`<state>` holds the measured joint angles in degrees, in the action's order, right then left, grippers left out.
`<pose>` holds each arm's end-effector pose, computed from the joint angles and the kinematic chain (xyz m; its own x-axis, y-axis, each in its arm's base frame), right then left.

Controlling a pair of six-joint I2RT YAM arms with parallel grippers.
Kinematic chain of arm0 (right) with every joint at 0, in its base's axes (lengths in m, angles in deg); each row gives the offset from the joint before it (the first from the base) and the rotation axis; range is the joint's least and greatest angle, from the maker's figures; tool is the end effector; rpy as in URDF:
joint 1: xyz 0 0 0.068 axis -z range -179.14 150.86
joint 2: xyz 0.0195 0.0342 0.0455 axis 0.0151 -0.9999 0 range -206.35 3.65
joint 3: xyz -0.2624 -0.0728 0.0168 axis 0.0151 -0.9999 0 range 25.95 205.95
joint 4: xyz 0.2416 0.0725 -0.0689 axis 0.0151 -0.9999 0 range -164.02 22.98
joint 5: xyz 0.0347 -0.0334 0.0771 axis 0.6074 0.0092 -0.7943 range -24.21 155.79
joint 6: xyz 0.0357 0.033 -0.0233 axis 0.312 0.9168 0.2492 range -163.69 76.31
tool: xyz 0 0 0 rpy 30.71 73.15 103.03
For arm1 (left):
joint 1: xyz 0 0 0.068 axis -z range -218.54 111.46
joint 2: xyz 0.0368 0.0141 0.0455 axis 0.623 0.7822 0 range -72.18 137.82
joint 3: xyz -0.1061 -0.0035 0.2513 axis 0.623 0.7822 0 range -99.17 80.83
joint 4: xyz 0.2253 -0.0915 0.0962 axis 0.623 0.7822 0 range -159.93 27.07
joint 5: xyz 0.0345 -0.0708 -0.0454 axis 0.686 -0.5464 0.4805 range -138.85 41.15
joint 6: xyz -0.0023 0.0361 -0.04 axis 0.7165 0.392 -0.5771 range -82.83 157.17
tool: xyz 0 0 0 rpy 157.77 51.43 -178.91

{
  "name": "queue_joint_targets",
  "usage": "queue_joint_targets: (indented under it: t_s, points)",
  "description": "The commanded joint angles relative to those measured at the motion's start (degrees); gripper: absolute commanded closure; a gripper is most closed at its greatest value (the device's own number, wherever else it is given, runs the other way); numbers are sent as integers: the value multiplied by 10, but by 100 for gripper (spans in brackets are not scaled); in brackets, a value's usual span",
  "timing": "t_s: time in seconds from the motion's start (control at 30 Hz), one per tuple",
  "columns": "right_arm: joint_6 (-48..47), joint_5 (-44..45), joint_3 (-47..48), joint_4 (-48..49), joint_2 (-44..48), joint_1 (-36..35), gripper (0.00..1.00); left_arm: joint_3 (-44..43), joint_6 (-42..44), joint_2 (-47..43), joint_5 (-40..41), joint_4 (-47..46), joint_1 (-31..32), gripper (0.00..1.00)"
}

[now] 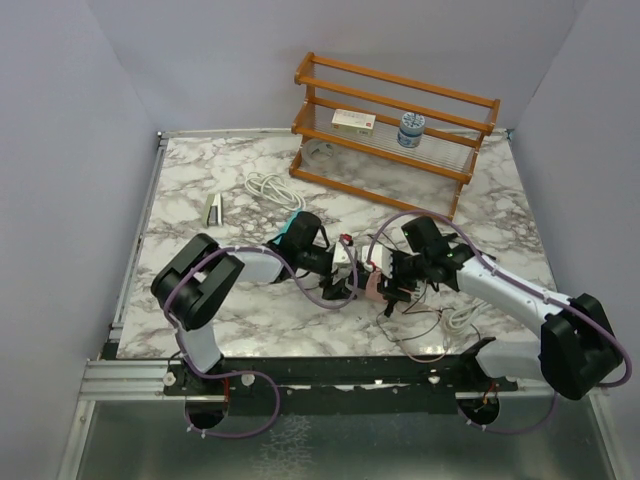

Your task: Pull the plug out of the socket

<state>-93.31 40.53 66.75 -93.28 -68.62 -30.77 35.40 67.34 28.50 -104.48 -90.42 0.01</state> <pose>0.1934 0.1370 0.1984 0.0426 -0.7830 -0.6206 -0.9814 0.0836 -0.1729 0.2439 -0.2318 0.1521 0.0578 0.3168 -0.9467 0.9868 -0.1621 0.0060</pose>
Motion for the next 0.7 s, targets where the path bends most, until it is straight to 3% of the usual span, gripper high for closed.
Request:
queue_joint_targets:
  t_s: [0.0, 0.47, 0.6, 0.67]
  points:
    - [-7, -18, -13, -12, 12, 4, 99, -8, 72, 32, -1, -34, 13, 16]
    - [-11, -10, -17, -2, -9, 4, 99, -37, 114, 80, -13, -35, 13, 50]
    - [-15, -8, -17, -6, -14, 4, 99, -44, 119, 82, -10, -35, 13, 68]
    - [-20, -6, -16, -10, -16, 4, 99, -43, 125, 81, -6, -34, 13, 83]
